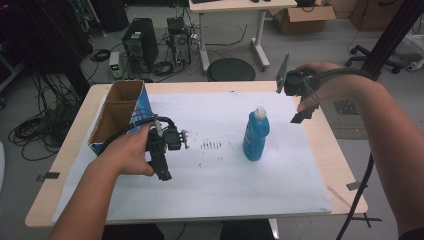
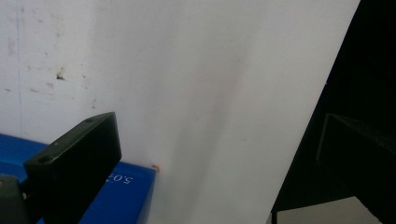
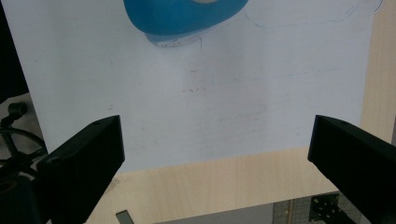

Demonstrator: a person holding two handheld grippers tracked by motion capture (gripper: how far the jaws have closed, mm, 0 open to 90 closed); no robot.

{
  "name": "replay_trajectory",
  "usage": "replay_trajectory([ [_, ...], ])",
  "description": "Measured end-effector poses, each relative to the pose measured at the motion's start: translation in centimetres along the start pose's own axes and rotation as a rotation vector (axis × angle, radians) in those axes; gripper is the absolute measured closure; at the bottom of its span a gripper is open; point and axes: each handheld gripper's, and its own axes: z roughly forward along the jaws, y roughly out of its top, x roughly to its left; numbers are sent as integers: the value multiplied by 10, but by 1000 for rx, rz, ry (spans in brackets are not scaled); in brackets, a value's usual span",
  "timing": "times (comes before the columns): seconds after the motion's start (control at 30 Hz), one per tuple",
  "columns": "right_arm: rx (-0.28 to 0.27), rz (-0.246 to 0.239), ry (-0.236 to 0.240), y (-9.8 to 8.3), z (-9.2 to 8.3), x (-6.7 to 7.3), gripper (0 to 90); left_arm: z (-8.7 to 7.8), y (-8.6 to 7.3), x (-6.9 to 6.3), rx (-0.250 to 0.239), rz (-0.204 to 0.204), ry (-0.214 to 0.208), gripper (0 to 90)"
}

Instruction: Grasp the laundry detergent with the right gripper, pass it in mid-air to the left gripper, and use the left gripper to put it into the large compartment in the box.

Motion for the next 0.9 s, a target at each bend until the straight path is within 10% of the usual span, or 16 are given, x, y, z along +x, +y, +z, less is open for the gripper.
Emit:
replay_trajectory([
  [0.9, -102, 166, -8, -11, 12, 29, 38, -15, 2, 0, 12, 63, 28, 2],
])
